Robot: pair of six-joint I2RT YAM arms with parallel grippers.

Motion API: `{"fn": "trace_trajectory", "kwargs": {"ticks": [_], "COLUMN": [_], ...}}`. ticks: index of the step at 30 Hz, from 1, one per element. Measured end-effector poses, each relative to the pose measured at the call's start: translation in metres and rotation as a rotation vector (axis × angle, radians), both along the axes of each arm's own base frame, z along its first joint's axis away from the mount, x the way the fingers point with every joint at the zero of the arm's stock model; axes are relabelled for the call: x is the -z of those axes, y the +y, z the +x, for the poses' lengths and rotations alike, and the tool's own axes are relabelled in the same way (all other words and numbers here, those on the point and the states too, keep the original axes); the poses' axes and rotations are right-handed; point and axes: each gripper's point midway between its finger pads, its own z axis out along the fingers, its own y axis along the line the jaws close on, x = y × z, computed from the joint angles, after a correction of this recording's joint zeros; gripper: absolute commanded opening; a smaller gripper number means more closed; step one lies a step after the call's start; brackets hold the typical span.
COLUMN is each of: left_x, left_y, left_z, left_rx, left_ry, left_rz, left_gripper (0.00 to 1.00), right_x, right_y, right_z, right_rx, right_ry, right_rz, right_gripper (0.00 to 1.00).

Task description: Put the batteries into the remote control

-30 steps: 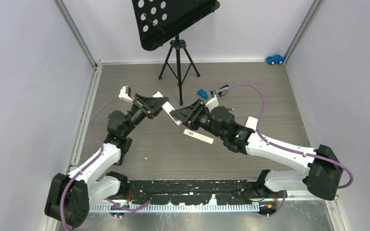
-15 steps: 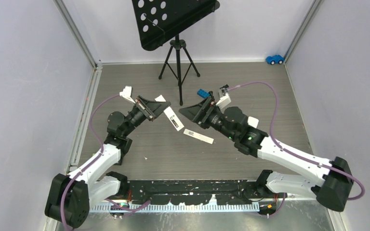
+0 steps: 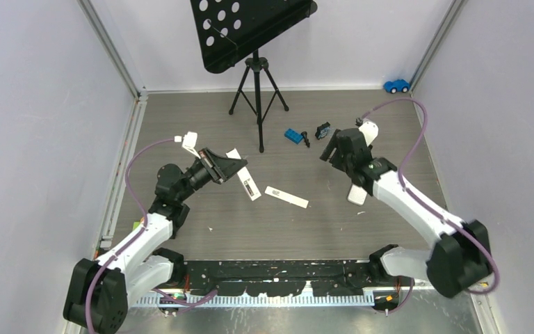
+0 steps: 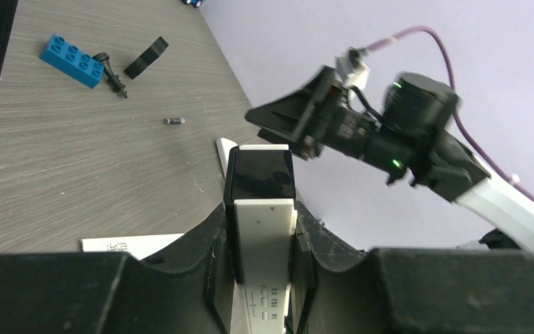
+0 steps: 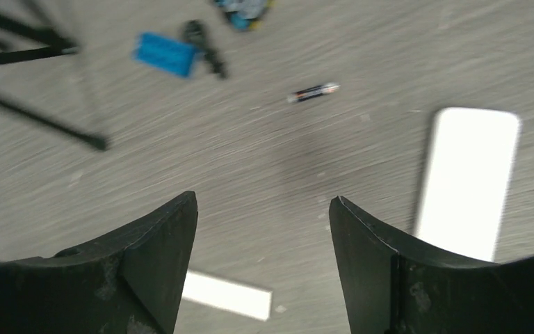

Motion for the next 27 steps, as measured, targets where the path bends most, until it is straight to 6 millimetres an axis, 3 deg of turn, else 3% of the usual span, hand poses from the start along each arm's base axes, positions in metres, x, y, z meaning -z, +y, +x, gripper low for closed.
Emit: {"fn": "trace_trajectory", "kwargs": {"ticks": [3, 8, 18, 23, 27], "left_x": [0.004, 0.010, 0.021, 0.028, 0.033], "left_y": [0.001, 0.001, -0.001, -0.003, -0.005], "left_z": [-0.002, -0.003, 0.000, 0.001, 0.002], "left_rx": [0.002, 0.006, 0.013, 0.030, 0.040], "left_ry": [-0.007, -0.007, 0.018, 0.043, 0.065], "left_rz": [0.028, 0.058, 0.079, 0.085, 0.080], "left_gripper": [0.00, 0.00, 0.00, 0.00, 0.00], "right_x": [0.040, 0.083, 0.117, 0.144, 0.151], "right_y": [-0.033, -0.056, -0.076, -0.084, -0.080], "right_z": [0.021, 0.046, 0.093, 0.094, 0.093], "right_rx": [0.087, 0.110, -0.004, -0.030, -0.051], "right_ry": [0.145, 0.295, 0.398, 0.467, 0.479], "right_rz": [-0.075, -0.168, -0.299, -0.321, -0.318], "right_gripper": [0.58, 0.45, 0.23, 0.18, 0.18]}}
